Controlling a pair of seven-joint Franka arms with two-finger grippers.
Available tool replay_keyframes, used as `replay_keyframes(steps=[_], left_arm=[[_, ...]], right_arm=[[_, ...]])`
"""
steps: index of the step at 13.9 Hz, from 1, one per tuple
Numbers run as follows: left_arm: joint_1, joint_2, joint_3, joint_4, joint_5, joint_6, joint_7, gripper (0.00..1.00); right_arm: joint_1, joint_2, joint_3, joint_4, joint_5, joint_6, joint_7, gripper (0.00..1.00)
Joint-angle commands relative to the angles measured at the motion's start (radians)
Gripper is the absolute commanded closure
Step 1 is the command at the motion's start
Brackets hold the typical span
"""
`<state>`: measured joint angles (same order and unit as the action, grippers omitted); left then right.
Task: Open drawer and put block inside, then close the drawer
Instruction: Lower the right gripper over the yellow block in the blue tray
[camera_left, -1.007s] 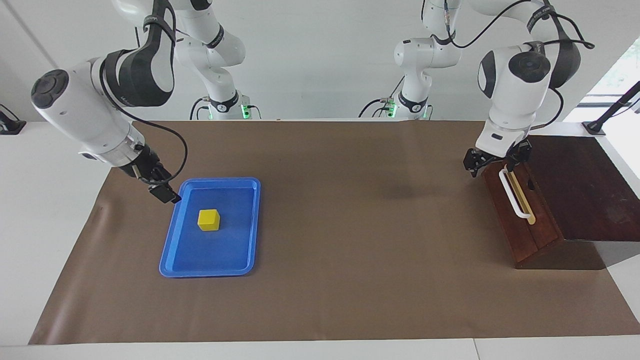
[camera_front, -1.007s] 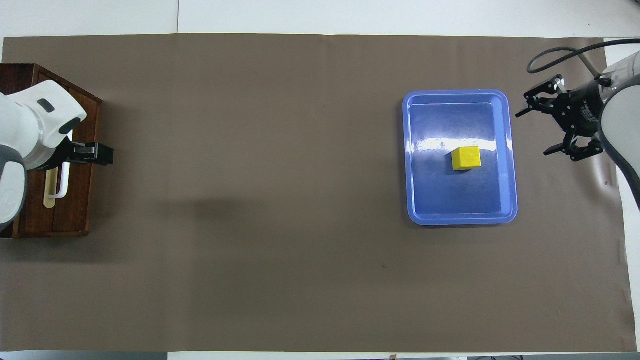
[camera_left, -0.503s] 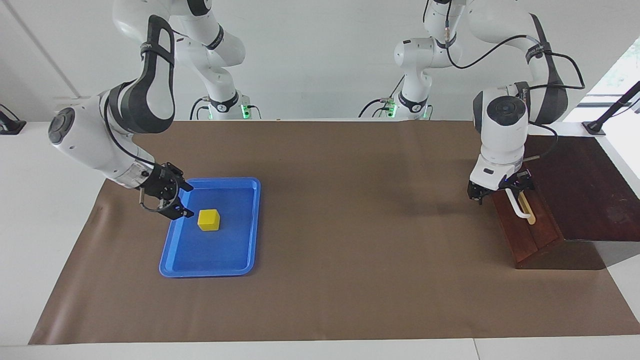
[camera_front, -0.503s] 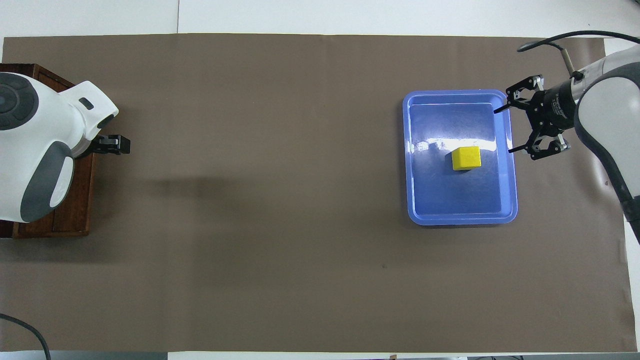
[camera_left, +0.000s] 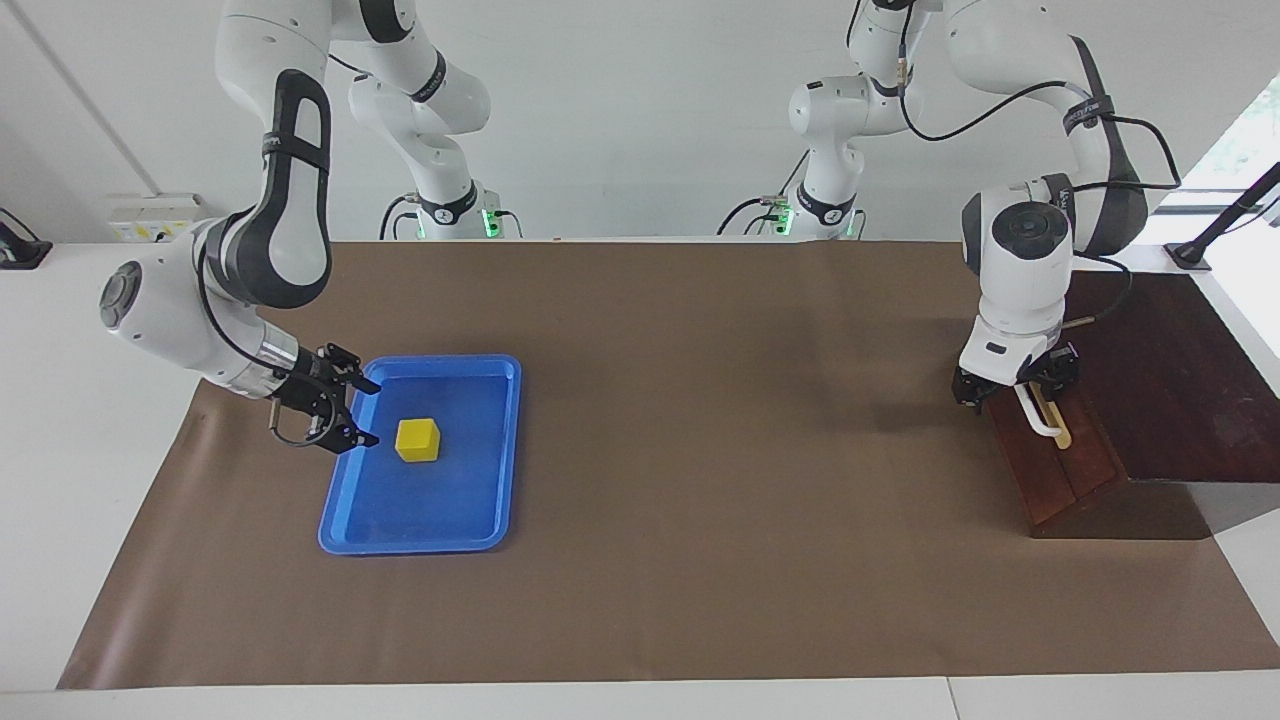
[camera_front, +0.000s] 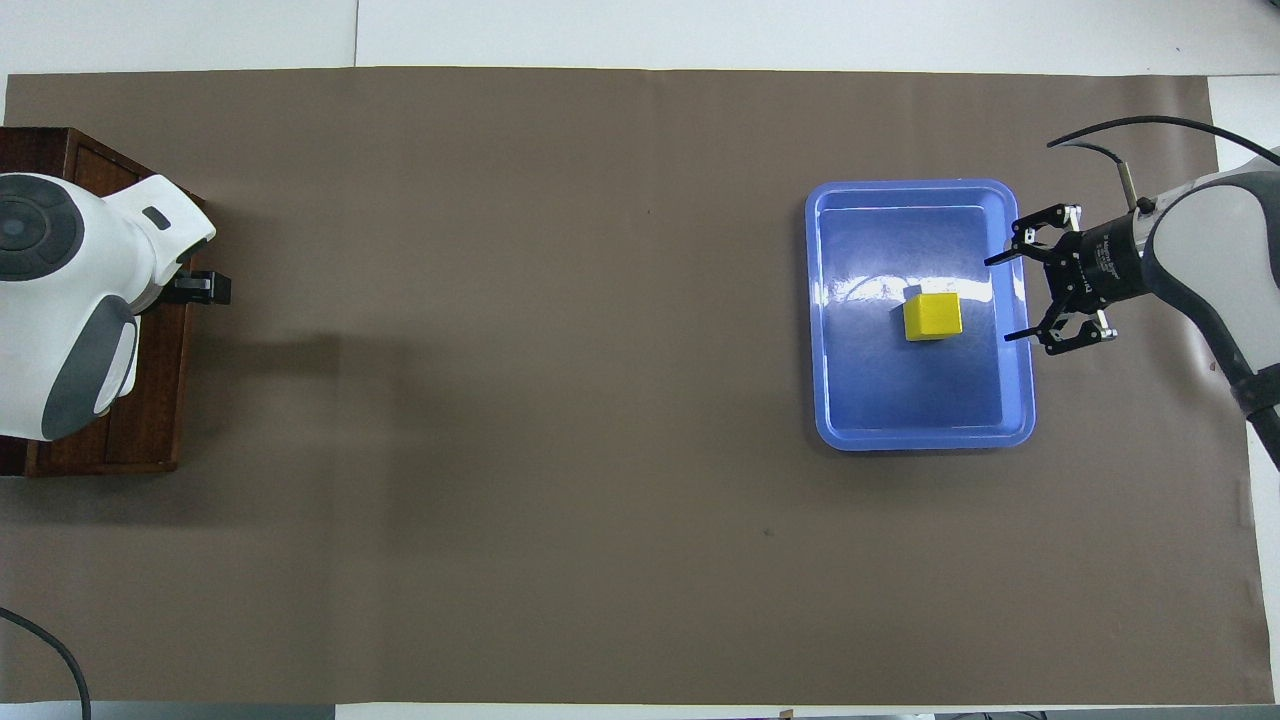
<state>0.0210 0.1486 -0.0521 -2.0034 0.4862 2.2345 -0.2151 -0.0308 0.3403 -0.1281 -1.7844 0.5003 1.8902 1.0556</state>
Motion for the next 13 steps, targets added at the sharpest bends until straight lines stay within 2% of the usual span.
replay_keyframes(steps=[1,3,13], left_arm=[[-0.003,0.011,-0.003,-0.031,0.023,0.046,-0.041,0.00],[-0.036,0.032,-0.003,-0.023,0.023,0.060,-0.110,0.00],[-0.214,0.036,-0.006,0.003,0.012,0.011,-0.293,0.00]], right_arm=[[0.002,0.009,0.004,-0.010,0.052,0.020,-0.011,0.08],[0.002,0.014,0.004,-0.027,0.052,0.045,-0.019,0.08],[-0.008,0.055,0.004,-0.052,0.089,0.144,-0.088,0.08]])
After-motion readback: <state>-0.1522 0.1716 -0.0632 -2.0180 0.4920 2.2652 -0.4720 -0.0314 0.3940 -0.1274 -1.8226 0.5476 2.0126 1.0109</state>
